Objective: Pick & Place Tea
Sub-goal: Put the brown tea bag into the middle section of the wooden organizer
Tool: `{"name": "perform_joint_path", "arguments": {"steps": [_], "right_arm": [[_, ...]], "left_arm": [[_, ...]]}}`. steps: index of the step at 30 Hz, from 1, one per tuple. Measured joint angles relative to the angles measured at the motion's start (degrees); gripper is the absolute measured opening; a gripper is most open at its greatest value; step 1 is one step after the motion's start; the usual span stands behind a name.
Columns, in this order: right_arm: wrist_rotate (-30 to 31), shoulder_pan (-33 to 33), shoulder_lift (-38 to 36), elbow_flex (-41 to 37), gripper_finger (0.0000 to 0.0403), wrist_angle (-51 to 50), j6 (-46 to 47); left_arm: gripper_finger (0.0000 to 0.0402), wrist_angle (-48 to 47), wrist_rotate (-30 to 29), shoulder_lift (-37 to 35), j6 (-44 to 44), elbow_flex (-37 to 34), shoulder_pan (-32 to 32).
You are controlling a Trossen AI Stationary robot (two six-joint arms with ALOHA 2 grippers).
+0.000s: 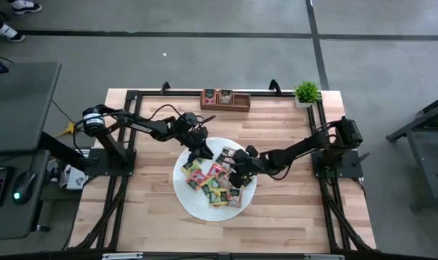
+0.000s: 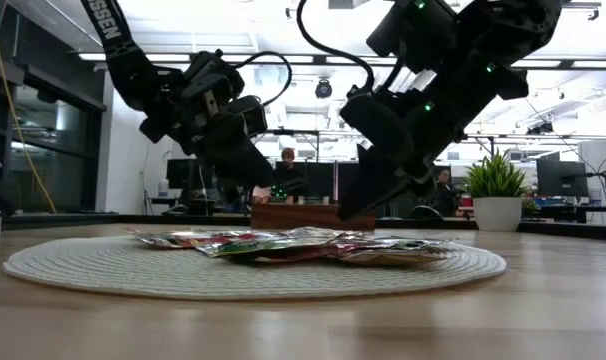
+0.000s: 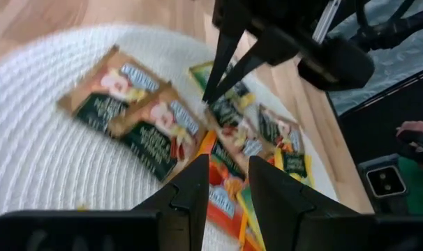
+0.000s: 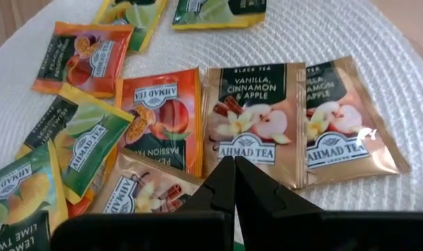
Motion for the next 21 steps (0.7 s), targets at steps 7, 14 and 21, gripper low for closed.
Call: {"name": "perform_joint_path", "arguments": {"steps": [7, 14, 21], "right_arm": [[0.2, -0.2, 0.0, 0.0, 0.0, 0.0, 0.0], [-0.2, -0.2, 0.0, 0.0, 0.0, -0.6, 0.2], [-0.7, -0.2, 0.6, 0.0, 0.0, -1.3, 0.4]], "left_arm": [[0.0101, -0.3, -0.3, 2.2, 0.4, 3.4, 0.0], [0.0101, -2.0, 0.0, 5.0, 0.4, 5.3, -0.4], [0.0101, -3.0, -2.1, 5.2, 0.4, 5.4, -0.2]]}}
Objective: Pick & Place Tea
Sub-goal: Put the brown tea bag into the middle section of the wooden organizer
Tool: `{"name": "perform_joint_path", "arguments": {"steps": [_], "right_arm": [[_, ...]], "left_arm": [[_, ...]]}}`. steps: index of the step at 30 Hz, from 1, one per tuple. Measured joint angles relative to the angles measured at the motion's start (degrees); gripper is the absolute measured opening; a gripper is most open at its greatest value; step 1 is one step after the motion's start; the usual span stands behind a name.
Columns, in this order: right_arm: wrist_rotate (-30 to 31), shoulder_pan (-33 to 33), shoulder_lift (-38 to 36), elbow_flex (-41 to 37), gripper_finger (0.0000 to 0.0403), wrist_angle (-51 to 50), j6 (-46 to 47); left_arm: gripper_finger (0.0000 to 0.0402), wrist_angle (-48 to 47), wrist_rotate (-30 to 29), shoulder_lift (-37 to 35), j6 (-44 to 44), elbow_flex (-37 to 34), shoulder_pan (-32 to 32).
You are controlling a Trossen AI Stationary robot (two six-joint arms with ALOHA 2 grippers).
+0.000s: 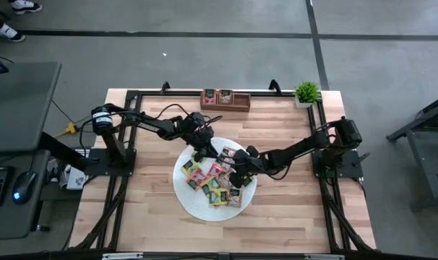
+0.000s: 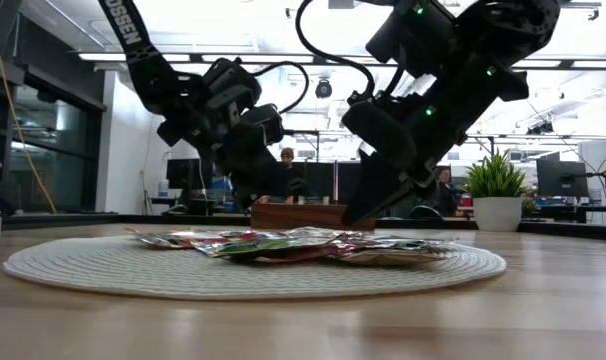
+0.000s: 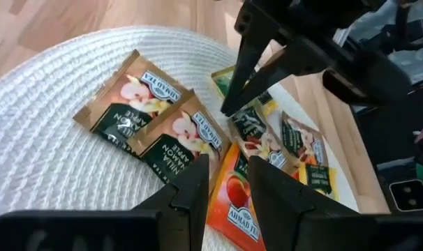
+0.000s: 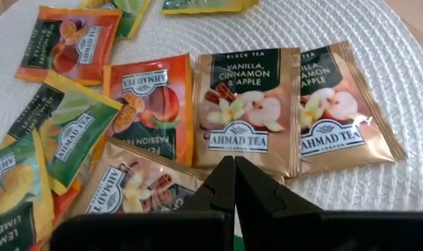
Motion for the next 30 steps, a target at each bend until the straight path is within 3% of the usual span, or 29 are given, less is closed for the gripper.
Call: {"name": "perform_joint_path", "arguments": {"steps": [30], "right_arm": [[-3.8, -0.7, 2.1, 0.1, 0.0, 4.0, 2.3]], "left_arm": [[0.0101, -4.7, -1.7, 0.0, 1.5, 0.0, 0.0]]}}
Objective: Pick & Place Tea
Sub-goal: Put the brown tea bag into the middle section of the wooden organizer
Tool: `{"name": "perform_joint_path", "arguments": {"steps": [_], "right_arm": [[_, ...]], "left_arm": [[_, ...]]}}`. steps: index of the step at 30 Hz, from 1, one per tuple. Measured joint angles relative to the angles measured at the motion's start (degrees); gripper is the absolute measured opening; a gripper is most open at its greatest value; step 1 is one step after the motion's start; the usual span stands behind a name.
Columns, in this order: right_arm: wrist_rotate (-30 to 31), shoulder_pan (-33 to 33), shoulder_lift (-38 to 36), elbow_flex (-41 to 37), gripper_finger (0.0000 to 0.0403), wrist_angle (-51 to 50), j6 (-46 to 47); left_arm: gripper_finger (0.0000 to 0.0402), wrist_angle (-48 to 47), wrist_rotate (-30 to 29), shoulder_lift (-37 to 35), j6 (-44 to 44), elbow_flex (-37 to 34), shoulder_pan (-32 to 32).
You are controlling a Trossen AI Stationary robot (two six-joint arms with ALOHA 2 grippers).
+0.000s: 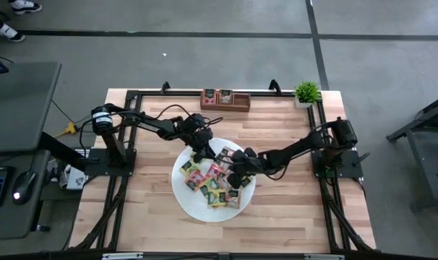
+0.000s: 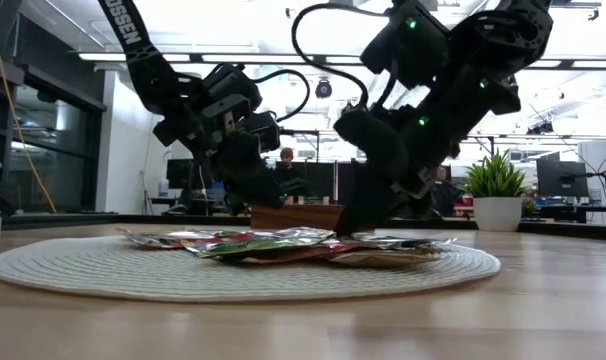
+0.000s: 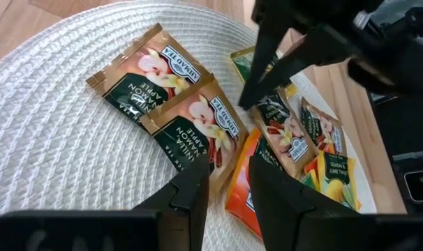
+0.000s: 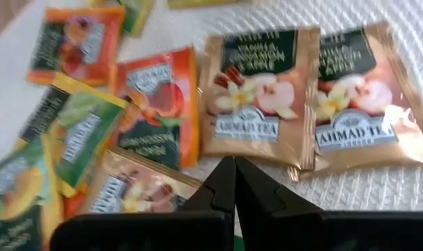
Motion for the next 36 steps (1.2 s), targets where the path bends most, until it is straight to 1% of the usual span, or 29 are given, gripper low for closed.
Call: {"name": "perform_joint_path", "arguments": {"steps": [4, 13, 20, 25, 28, 36], "right_arm": [[1.3, 0.0, -1.6, 0.1, 0.0, 0.2, -1.7], [2.5, -1.4, -0.8, 0.0, 0.0, 1.4, -2.9], [2.2, -2.0, 0.5, -0.1, 0.0, 1.3, -2.9], [0.0, -2.0, 2.1, 0.0, 0.0, 2.1, -2.1], [0.0, -2.0, 2.4, 0.0, 0.0, 2.2, -1.5], [-0.1, -2.3, 2.4, 0.0, 0.0, 1.9, -1.5]], "left_arm": [[0.0101, 0.0, 0.0, 0.0, 0.0, 0.0, 0.0], [0.0101, -0.1, -0.1, 0.0, 0.0, 0.0, 0.0], [0.0101, 0.0, -0.4, -0.1, 0.0, 0.0, 0.0], [0.0101, -0.1, -0.4, -0.1, 0.0, 0.0, 0.0], [0.0101, -0.2, -0.4, -0.1, 0.0, 0.0, 0.0], [0.0101, -1.7, 0.8, 0.2, -4.5, 0.0, 0.0]]}}
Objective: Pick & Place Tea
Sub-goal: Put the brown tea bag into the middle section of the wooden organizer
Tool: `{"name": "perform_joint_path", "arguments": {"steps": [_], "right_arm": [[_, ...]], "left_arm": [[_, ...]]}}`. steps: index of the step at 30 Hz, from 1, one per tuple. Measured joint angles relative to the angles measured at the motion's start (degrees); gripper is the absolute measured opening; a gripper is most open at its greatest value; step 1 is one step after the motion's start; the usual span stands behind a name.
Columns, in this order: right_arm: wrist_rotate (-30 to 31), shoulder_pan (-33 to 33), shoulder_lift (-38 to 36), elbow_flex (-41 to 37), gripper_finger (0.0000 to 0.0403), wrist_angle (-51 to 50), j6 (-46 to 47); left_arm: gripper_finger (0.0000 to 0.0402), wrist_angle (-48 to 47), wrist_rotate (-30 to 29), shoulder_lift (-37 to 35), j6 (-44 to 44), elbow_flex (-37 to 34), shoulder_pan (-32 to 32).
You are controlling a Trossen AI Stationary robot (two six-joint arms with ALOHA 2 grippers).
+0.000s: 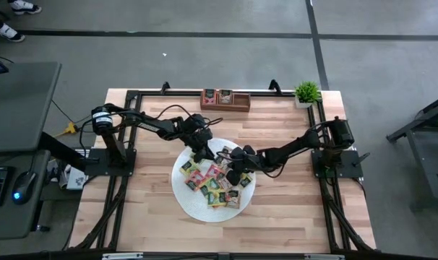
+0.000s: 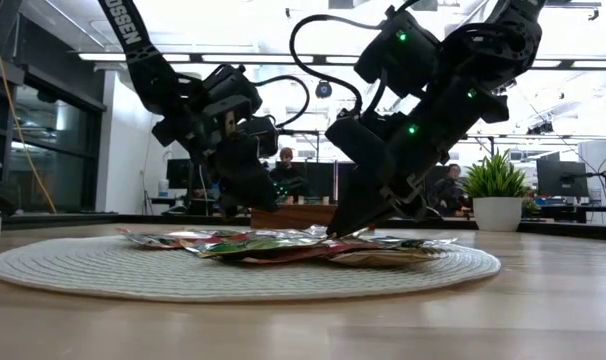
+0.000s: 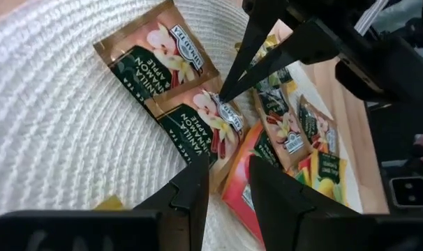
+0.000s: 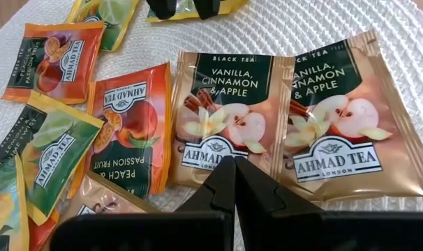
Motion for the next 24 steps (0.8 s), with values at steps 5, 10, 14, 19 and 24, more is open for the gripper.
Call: {"name": "perform_joint_path", "arguments": {"steps": [5, 10, 14, 19, 24], "right_arm": [[0.2, 0.0, 0.0, 0.0, 0.0, -0.1, 0.0], [0.2, 0.0, 0.1, 0.0, 0.0, -0.2, 0.0], [0.4, 0.0, 0.1, 0.0, 0.0, -0.2, 0.0], [0.9, 0.0, 0.1, -0.1, 0.0, 0.2, 0.0], [1.0, 0.0, 0.1, -0.1, 0.0, 0.7, -0.5]], "left_arm": [[0.0101, 0.1, 0.5, 2.3, -6.1, -0.1, 0.0], [0.0102, 0.8, 0.6, 3.0, -8.5, 0.1, 0.0], [0.0102, 1.2, 0.7, 3.1, -10.8, 0.1, 0.0], [0.0102, 1.0, 1.8, 3.1, -15.0, 0.1, 0.0], [0.0102, 1.0, 2.0, 3.1, -18.4, 0.1, 0.0]]}}
